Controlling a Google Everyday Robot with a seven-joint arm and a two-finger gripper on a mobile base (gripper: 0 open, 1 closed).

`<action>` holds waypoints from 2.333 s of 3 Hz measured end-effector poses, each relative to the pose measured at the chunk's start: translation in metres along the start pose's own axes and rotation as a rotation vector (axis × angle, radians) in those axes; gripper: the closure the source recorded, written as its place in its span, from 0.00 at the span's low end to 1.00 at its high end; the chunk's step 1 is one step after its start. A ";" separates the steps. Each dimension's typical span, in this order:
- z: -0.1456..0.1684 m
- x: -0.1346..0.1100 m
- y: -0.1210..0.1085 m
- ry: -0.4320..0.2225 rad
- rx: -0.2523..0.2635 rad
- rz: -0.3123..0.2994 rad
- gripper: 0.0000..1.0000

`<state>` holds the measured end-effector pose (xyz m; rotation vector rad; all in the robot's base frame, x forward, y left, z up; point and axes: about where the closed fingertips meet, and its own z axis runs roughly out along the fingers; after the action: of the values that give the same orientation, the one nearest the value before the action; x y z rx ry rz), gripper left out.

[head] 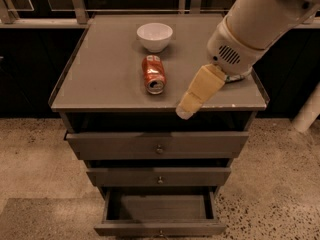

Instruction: Place coke can into bottom drawer

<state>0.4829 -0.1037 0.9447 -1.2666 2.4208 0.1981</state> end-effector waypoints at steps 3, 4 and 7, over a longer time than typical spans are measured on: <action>0.036 -0.035 0.007 -0.137 -0.101 -0.210 0.00; 0.049 -0.065 0.008 -0.206 -0.077 -0.241 0.00; 0.079 -0.082 -0.008 -0.139 -0.099 -0.234 0.00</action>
Offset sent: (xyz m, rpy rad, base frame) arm 0.0279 0.0283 -0.0275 0.1005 -0.0347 0.2698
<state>0.5538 -0.0225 0.9072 -1.5139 2.1490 0.3298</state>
